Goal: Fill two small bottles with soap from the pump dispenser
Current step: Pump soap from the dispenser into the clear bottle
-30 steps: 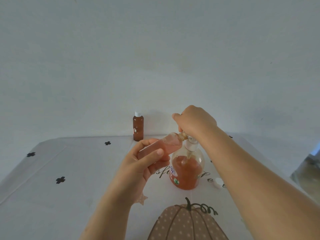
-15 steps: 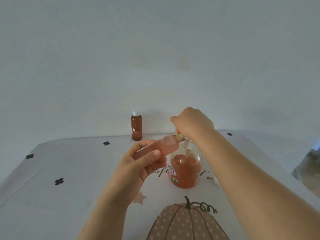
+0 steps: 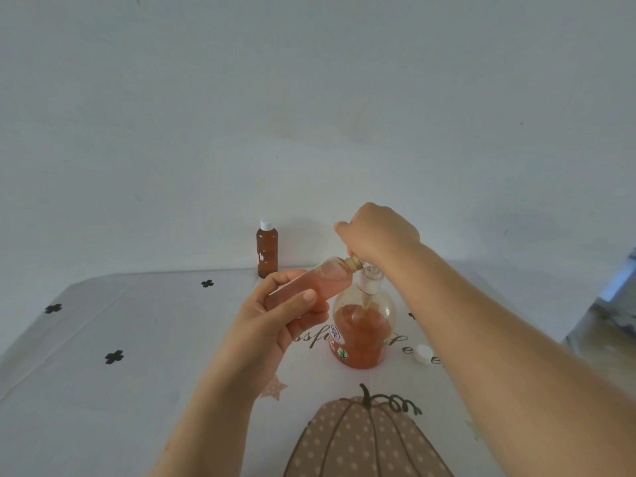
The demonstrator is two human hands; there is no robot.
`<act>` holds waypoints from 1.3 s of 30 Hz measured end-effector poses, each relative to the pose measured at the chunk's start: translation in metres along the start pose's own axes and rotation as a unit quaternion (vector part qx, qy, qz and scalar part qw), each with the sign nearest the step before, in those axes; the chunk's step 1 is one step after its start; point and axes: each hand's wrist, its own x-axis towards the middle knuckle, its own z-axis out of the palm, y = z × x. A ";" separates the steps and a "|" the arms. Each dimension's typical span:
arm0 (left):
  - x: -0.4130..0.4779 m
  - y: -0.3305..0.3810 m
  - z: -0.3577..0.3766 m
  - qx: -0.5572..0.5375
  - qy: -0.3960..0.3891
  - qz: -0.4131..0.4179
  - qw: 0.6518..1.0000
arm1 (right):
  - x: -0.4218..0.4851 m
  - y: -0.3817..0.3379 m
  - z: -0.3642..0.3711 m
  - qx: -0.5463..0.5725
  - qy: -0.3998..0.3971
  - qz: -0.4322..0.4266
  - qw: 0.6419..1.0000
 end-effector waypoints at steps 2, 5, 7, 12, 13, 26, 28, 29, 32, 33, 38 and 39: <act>0.000 0.001 0.000 0.000 0.001 0.000 1.000 | 0.000 0.000 0.001 -0.001 -0.002 -0.001 1.000; -0.001 0.000 0.000 0.000 0.005 -0.003 1.000 | 0.000 -0.001 0.000 0.000 -0.008 0.003 1.000; 0.000 -0.001 -0.001 0.006 0.008 -0.006 1.000 | 0.001 0.000 0.003 0.004 -0.016 0.003 1.000; 0.002 -0.002 -0.004 0.019 0.018 -0.015 1.000 | 0.003 0.004 0.012 0.022 -0.020 -0.001 1.000; 0.002 -0.002 -0.004 0.021 0.019 -0.016 0.999 | 0.003 0.004 0.013 0.026 -0.019 0.000 0.999; 0.002 -0.003 -0.003 0.024 0.019 -0.020 0.999 | 0.003 0.007 0.015 0.039 -0.023 0.009 0.999; 0.001 -0.002 -0.003 0.020 0.019 -0.017 0.999 | 0.002 0.006 0.014 0.042 -0.021 0.009 0.999; 0.001 -0.002 -0.002 0.016 0.018 -0.015 1.000 | 0.002 0.005 0.012 0.042 -0.019 0.009 0.999; 0.000 -0.001 0.000 0.011 0.009 -0.011 1.000 | 0.000 0.003 0.005 0.036 -0.016 0.010 0.999; 0.000 -0.001 0.000 0.011 0.008 -0.009 1.000 | 0.000 0.002 0.003 0.032 -0.016 0.009 0.999; -0.003 0.000 0.003 0.018 0.007 -0.001 1.000 | -0.002 0.000 -0.004 0.001 -0.012 0.000 1.000; -0.003 0.000 0.003 0.018 0.009 -0.002 1.000 | -0.002 0.000 -0.004 0.004 -0.013 0.001 1.000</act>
